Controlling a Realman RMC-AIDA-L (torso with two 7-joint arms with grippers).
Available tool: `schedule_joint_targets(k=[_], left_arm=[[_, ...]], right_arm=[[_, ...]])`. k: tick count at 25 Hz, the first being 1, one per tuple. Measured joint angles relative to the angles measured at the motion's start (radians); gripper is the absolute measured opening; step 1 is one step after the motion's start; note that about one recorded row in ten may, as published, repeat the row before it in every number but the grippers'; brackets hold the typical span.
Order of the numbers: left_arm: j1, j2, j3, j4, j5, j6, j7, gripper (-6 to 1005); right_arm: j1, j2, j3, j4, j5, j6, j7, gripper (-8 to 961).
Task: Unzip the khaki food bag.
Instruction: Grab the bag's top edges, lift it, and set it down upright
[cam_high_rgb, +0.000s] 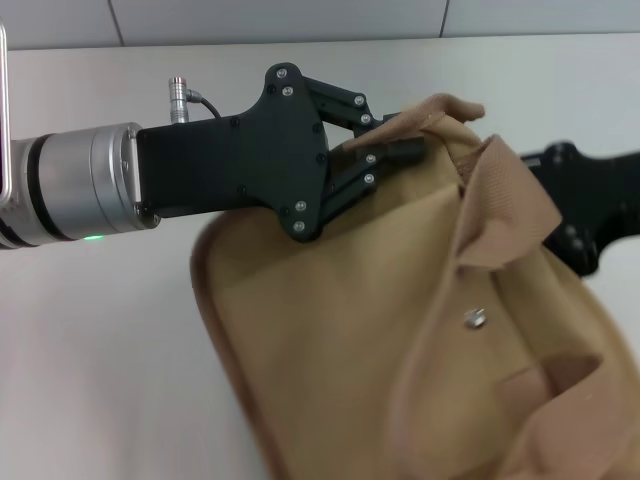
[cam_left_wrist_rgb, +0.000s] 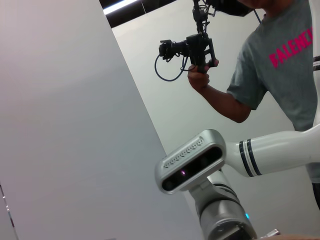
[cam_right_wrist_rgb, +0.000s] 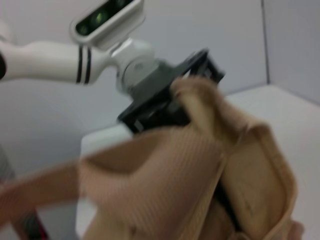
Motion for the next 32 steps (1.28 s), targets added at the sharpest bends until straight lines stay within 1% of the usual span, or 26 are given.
schedule_joint_targets(k=[6, 7, 9, 10, 11, 12, 14, 19, 25, 26, 27, 28, 29, 30, 32], left_arm=[[0.000, 0.000, -0.005, 0.001, 0.000, -0.002, -0.002, 77], [0.000, 0.000, -0.006, 0.003, 0.000, -0.001, -0.003, 77], [0.001, 0.000, -0.004, 0.003, 0.000, -0.001, -0.003, 77], [0.001, 0.000, -0.004, 0.003, 0.000, -0.001, -0.003, 77], [0.003, 0.000, -0.003, 0.003, 0.000, -0.001, -0.003, 77], [0.004, 0.000, -0.002, 0.003, 0.000, -0.001, -0.002, 77], [0.008, 0.000, -0.001, 0.003, 0.000, -0.001, 0.001, 77], [0.007, 0.000, 0.001, 0.003, 0.000, 0.000, 0.001, 76], [0.007, 0.000, 0.004, 0.003, 0.000, 0.003, 0.002, 76], [0.007, 0.000, 0.005, 0.003, 0.000, 0.003, 0.002, 76], [0.007, 0.000, 0.005, 0.003, 0.001, 0.004, 0.003, 76], [0.007, 0.000, 0.005, 0.003, 0.001, 0.004, 0.003, 76], [0.007, 0.000, 0.005, 0.003, 0.006, 0.004, 0.005, 76], [0.007, 0.000, 0.005, 0.003, 0.006, 0.004, 0.005, 76], [0.005, 0.000, 0.005, 0.003, 0.013, 0.003, 0.011, 76]], right_arm=[[-0.033, 0.005, 0.020, -0.011, -0.038, -0.012, -0.012, 692], [-0.048, 0.007, 0.072, -0.020, -0.020, -0.015, -0.012, 692], [-0.063, 0.007, 0.135, -0.021, 0.040, -0.023, -0.012, 692], [-0.063, 0.007, 0.135, -0.021, 0.040, -0.023, -0.012, 692], [-0.086, 0.006, 0.195, -0.004, 0.139, -0.031, -0.026, 692], [-0.086, 0.006, 0.195, -0.004, 0.139, -0.031, -0.026, 692], [-0.118, 0.005, 0.230, 0.017, 0.236, -0.044, -0.058, 692], [-0.139, 0.015, 0.223, 0.020, 0.278, -0.037, -0.110, 692], [-0.119, 0.015, 0.205, 0.046, 0.284, 0.013, -0.126, 693], [-0.116, 0.015, 0.197, 0.047, 0.284, 0.026, -0.127, 693], [-0.110, 0.014, 0.168, 0.048, 0.283, 0.061, -0.127, 693], [-0.110, 0.014, 0.168, 0.048, 0.283, 0.061, -0.127, 693], [-0.102, 0.013, 0.138, 0.050, 0.282, 0.086, -0.127, 693], [-0.102, 0.013, 0.138, 0.050, 0.282, 0.086, -0.127, 693], [-0.090, 0.012, 0.105, 0.055, 0.279, 0.100, -0.127, 693]])
